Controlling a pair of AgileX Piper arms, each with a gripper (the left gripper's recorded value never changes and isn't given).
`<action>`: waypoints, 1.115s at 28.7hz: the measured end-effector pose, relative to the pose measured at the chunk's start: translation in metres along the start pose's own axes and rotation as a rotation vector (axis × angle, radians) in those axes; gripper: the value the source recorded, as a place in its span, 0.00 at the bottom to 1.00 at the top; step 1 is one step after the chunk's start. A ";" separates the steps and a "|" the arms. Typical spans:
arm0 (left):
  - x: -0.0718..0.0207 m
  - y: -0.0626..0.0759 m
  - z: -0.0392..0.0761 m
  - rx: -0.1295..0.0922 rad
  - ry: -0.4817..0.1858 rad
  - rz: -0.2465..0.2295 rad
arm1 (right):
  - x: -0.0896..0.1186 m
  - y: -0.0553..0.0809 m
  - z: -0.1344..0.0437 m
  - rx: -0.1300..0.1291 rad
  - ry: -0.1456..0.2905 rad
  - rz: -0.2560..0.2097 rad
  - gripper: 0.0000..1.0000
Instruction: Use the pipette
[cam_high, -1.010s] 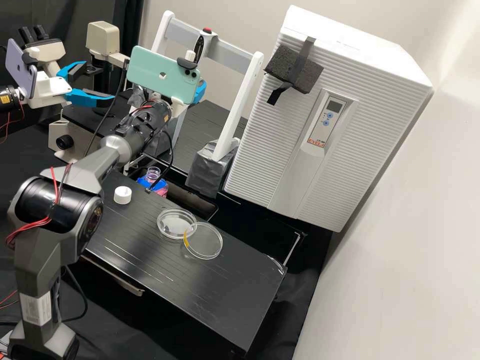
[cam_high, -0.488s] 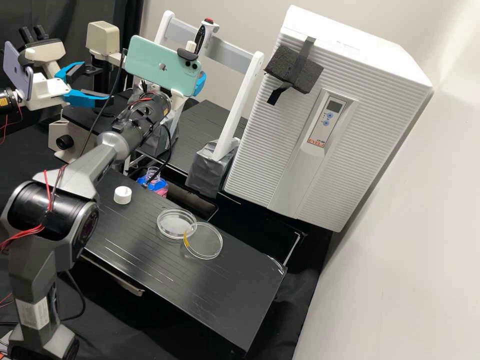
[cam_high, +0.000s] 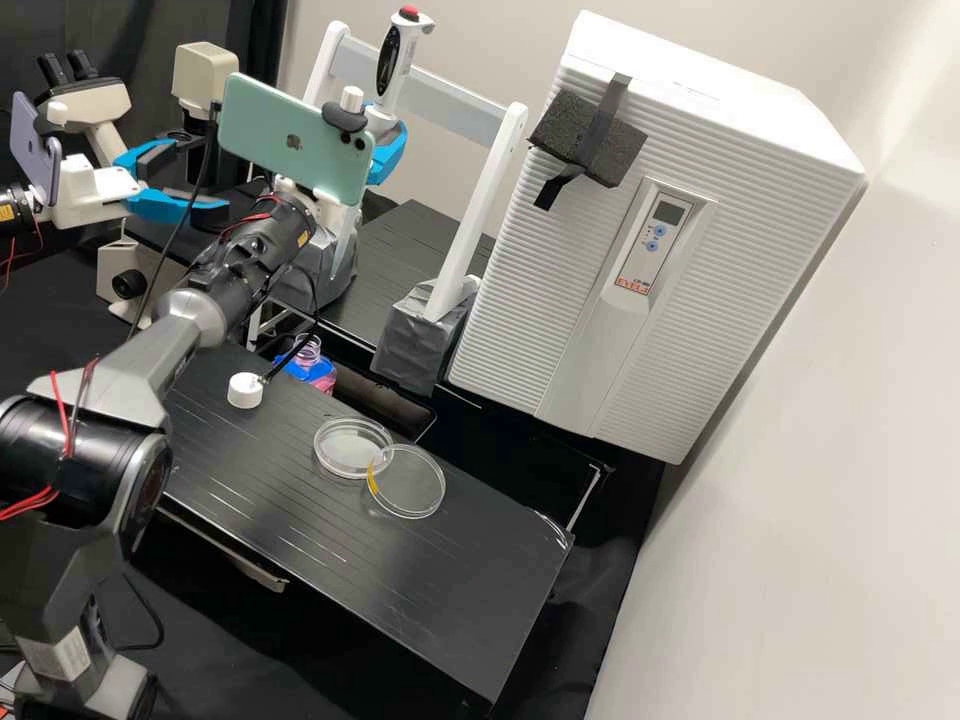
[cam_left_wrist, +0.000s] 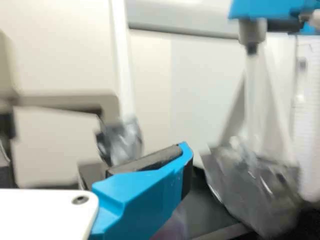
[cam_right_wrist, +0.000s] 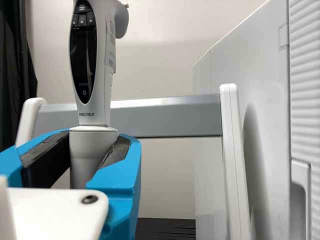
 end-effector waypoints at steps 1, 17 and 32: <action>-0.0001 -0.004 0.001 -0.003 -0.008 -0.017 | -0.004 -0.003 0.001 0.005 -0.001 0.000 0.00; -0.0201 -0.054 0.009 -0.020 -0.030 -0.206 | -0.041 -0.038 0.034 0.021 -0.076 0.001 0.00; -0.0386 -0.079 0.022 -0.047 -0.068 -0.299 | -0.044 -0.054 0.044 0.015 -0.074 0.065 0.00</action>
